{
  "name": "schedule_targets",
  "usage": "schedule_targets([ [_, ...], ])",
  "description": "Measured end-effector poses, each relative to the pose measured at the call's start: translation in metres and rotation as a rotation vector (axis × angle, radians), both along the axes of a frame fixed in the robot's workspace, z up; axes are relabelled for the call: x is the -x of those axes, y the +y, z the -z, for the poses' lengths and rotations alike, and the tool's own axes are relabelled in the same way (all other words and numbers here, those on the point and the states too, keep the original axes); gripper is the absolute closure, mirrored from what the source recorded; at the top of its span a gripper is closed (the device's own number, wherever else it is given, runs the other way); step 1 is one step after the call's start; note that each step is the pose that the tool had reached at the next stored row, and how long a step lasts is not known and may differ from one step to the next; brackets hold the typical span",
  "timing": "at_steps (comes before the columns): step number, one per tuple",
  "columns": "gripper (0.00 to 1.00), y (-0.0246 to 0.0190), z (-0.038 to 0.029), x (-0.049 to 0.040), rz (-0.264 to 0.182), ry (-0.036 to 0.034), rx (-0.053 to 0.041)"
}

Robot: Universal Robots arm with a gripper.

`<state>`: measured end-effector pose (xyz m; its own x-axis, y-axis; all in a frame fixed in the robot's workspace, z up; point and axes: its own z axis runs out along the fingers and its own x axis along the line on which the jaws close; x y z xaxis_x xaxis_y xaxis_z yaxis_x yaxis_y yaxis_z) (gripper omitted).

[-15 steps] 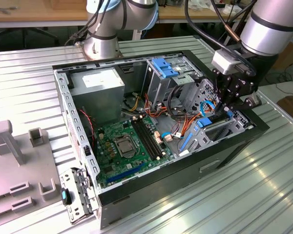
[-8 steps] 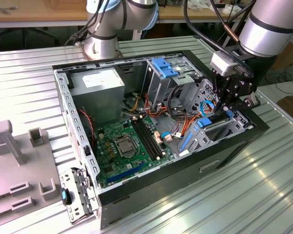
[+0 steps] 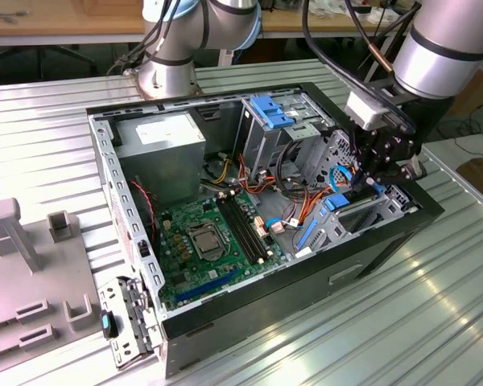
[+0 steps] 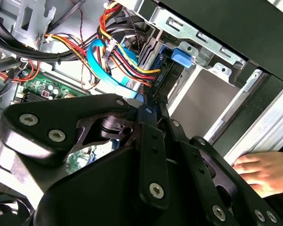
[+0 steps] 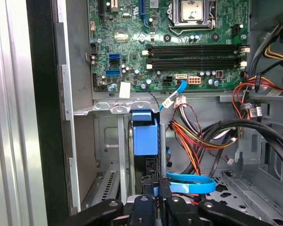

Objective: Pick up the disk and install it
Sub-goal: 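Insert the second disk wire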

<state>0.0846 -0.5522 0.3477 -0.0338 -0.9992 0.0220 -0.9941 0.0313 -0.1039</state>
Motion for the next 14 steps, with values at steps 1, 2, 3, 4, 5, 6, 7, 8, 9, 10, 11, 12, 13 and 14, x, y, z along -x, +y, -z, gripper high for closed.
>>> schedule_targets([
  [1, 0.84, 0.0000, 0.0003, 0.0000, 0.000, 0.0000, -0.0006],
  [2, 0.84, 0.0000, 0.0004, -0.0001, 0.000, 0.0000, -0.0016],
  [3, 0.84, 0.0000, 0.0005, -0.0002, -0.001, 0.0000, -0.0022],
  [4, 0.84, 0.0000, 0.0005, -0.0004, -0.001, 0.0000, -0.0026],
  [5, 0.84, 0.0000, 0.0005, -0.0006, -0.001, 0.0000, -0.0026],
  [6, 0.84, 0.0000, 0.0005, -0.0007, -0.001, 0.0000, -0.0026],
  [7, 0.84, 0.0000, 0.0005, -0.0008, -0.001, 0.0000, -0.0026],
  [8, 0.84, 0.0000, 0.0005, -0.0009, -0.002, 0.0000, -0.0026],
  [9, 0.84, 0.0000, 0.0005, -0.0009, -0.002, 0.0000, -0.0026],
  [10, 0.84, 0.0000, 0.0006, -0.0009, -0.004, 0.0000, -0.0026],
  [11, 0.84, 0.0000, 0.0007, -0.0009, -0.008, 0.0000, -0.0026],
  [12, 0.84, 0.0000, 0.0008, -0.0009, -0.012, 0.0000, -0.0026],
  [13, 0.84, 0.0000, 0.0009, -0.0009, -0.018, 0.0000, -0.0026],
  [14, 0.84, 0.0000, 0.0010, -0.0009, -0.021, 0.0000, -0.0025],
])
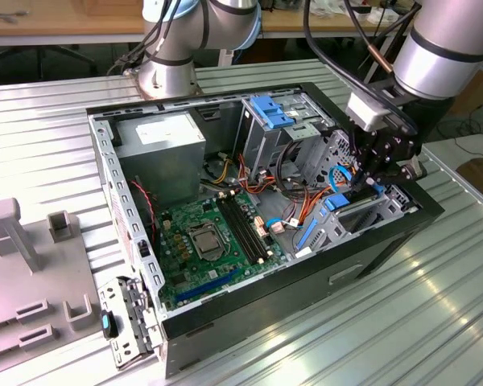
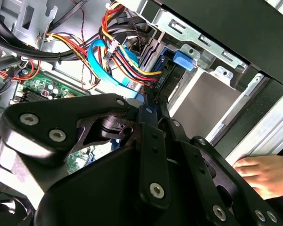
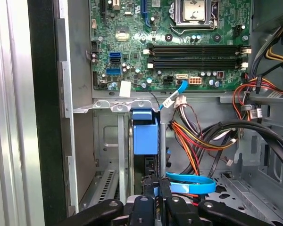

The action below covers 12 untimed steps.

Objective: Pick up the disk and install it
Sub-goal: 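Insert the second disk wire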

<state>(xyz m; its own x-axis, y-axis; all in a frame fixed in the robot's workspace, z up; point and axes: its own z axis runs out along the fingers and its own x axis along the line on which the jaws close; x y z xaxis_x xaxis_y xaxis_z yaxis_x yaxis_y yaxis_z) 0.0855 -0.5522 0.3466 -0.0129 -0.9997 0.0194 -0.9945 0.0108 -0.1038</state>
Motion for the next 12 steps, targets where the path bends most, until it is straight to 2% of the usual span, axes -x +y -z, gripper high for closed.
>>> schedule_targets([
  [12, 0.84, 0.0000, 0.0046, 0.0000, -0.003, 0.0000, -0.0049],
])
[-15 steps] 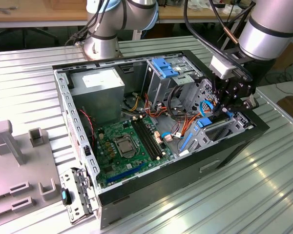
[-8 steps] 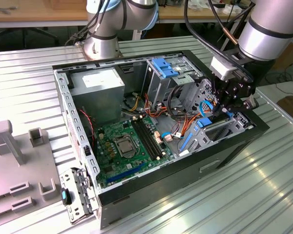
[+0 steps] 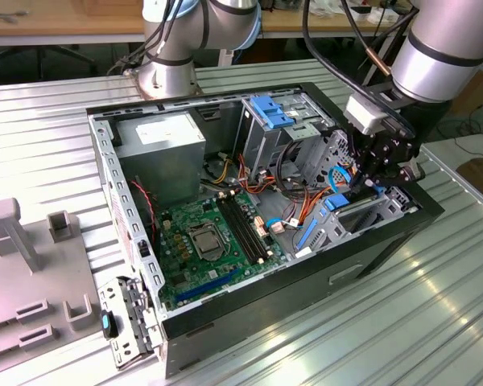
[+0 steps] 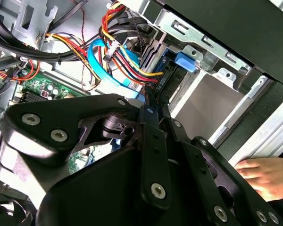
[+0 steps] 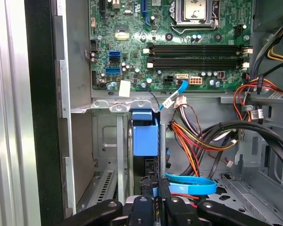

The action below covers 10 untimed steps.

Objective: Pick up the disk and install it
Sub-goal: 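Insert the second disk wire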

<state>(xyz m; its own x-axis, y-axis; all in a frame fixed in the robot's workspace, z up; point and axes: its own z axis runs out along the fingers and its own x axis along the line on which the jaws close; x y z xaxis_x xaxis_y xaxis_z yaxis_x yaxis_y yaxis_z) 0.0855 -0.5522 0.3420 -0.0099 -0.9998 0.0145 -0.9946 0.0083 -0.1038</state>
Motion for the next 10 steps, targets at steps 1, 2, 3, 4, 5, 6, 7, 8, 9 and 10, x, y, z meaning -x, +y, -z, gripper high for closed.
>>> schedule_targets([
  [1, 0.84, 0.0000, 0.0003, 0.0000, 0.000, 0.0000, -0.0006],
  [2, 0.84, 0.0000, 0.0005, 0.0000, 0.000, 0.0000, -0.0011],
  [3, 0.84, 0.0000, 0.0009, 0.0000, 0.000, 0.0000, -0.0018],
  [4, 0.84, 0.0000, 0.0012, 0.0000, 0.000, 0.0000, -0.0025],
  [5, 0.84, 0.0000, 0.0018, 0.0000, 0.000, 0.0000, -0.0038],
  [6, 0.84, 0.0000, 0.0027, 0.0000, 0.000, 0.0000, -0.0066],
  [7, 0.84, 0.0000, 0.0036, 0.0000, 0.000, 0.0001, -0.0100],
  [8, 0.84, 0.0000, 0.0044, 0.0000, 0.000, 0.0001, -0.0131],
  [9, 0.84, 0.0000, 0.0046, 0.0000, 0.000, 0.0000, -0.0135],
  [10, 0.84, 0.0000, 0.0048, 0.0000, 0.000, 0.0000, -0.0139],
])
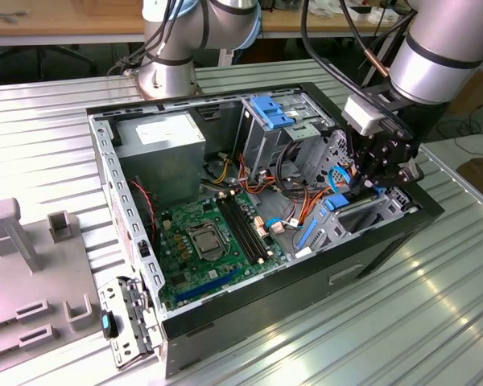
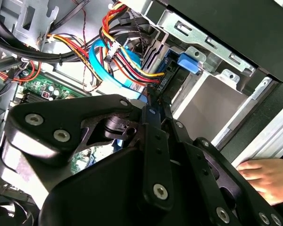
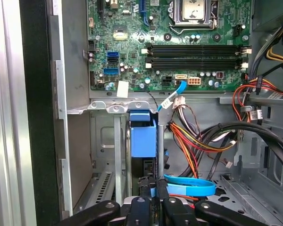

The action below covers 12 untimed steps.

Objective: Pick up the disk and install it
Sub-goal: 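Insert the second disk wire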

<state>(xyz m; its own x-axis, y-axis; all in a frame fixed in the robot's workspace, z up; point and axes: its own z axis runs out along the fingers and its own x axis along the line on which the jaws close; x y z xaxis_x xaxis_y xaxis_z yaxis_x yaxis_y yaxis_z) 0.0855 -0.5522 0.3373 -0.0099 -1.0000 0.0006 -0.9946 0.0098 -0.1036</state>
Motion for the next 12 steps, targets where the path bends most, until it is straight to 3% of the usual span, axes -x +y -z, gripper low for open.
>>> schedule_targets([
  [4, 0.84, 0.0000, 0.0001, 0.0000, 0.000, -0.0001, -0.0001],
  [5, 0.76, 0.0000, 0.0002, -0.0001, 0.000, -0.0002, -0.0013],
  [12, 0.76, 0.0000, -0.0157, 0.0000, 0.000, -0.0006, -0.0008],
])
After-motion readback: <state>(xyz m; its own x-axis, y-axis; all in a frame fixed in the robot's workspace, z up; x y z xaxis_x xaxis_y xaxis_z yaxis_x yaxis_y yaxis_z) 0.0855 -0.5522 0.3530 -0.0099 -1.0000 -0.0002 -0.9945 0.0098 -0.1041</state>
